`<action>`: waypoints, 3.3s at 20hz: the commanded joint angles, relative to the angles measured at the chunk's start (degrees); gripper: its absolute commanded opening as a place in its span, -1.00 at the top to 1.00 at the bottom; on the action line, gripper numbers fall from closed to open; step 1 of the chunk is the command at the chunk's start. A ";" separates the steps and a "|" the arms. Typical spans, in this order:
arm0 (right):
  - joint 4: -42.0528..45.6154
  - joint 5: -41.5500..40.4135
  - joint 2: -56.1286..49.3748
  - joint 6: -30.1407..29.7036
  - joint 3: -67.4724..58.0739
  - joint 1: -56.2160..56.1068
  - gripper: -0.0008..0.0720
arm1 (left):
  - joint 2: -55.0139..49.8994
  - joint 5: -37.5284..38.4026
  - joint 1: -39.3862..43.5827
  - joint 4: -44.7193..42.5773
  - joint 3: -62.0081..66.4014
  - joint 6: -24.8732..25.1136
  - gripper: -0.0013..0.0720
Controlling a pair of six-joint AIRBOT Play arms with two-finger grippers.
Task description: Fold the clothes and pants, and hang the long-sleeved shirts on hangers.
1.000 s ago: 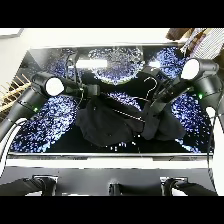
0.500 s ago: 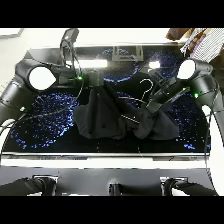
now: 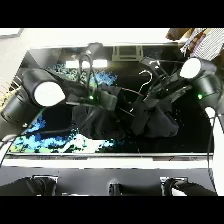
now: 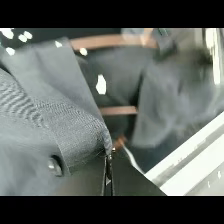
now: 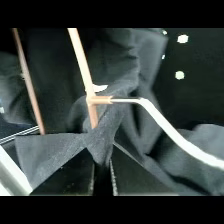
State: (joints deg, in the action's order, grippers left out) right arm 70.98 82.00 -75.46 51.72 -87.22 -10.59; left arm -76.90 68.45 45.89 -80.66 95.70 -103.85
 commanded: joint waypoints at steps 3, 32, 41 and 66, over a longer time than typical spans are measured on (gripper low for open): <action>7.78 -6.14 8.15 -0.04 -0.09 -0.02 0.90 | 0.07 0.52 7.32 0.04 -3.39 -0.15 0.92; 5.42 3.26 18.73 -20.46 0.00 -0.02 0.89 | 8.87 6.49 -15.08 3.87 0.11 35.98 -0.97; 2.16 3.41 17.66 -23.15 0.09 -0.02 0.89 | 7.96 2.84 -16.04 18.86 -8.39 51.65 -0.94; -0.63 -3.65 25.18 -11.89 0.07 19.30 -0.39 | 6.88 -0.98 -16.76 19.67 -9.94 60.41 0.92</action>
State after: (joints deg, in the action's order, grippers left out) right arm 72.14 79.44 -52.53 35.90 -87.18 0.51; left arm -71.09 67.37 29.08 -61.06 85.69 -44.69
